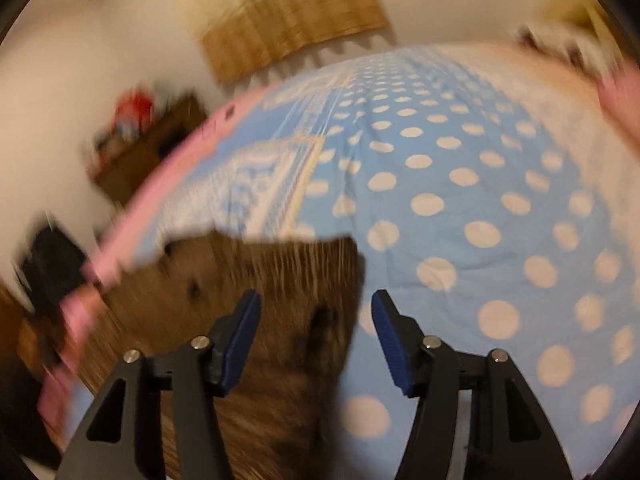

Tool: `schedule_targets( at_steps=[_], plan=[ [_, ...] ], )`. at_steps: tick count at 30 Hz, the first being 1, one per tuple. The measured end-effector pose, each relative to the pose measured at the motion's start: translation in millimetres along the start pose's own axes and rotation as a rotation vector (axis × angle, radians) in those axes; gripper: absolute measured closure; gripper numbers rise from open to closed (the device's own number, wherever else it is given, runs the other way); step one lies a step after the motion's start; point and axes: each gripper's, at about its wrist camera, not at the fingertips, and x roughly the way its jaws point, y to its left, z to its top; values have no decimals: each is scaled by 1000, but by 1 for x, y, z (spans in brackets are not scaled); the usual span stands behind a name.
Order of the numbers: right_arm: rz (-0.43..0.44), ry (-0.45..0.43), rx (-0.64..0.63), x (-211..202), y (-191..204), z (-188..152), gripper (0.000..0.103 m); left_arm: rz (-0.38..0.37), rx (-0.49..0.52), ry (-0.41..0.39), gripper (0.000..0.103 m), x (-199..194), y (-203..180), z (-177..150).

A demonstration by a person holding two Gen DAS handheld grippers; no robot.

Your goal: Fold small clothes

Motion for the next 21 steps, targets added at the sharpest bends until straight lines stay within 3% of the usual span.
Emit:
schedule_targets(
  at_steps=[4, 7, 10, 12, 14, 16, 18, 21],
  plan=[
    [-68, 38, -216, -2, 26, -22, 17, 77, 201, 2, 46, 5, -25, -9],
    [-130, 57, -370, 3, 48, -34, 13, 57, 196, 26, 46, 22, -27, 1],
    [-196, 112, -470, 25, 61, -36, 13, 89, 187, 19, 43, 38, -29, 20],
    [-248, 153, -524, 42, 66, -30, 13, 132, 126, 8, 43, 44, -19, 40],
    [-359, 136, -555, 59, 64, -11, 15, 155, 52, -7, 43, 47, -8, 51],
    [-417, 78, -500, 62, 55, 13, 15, 154, -53, -13, 43, 48, 11, 58],
    [-435, -10, -355, 56, 33, 42, 13, 146, -128, 5, 43, 48, 23, 56],
    [-405, -51, -218, 50, 12, 57, 13, 138, -95, 7, 43, 45, 18, 46]
  ],
)
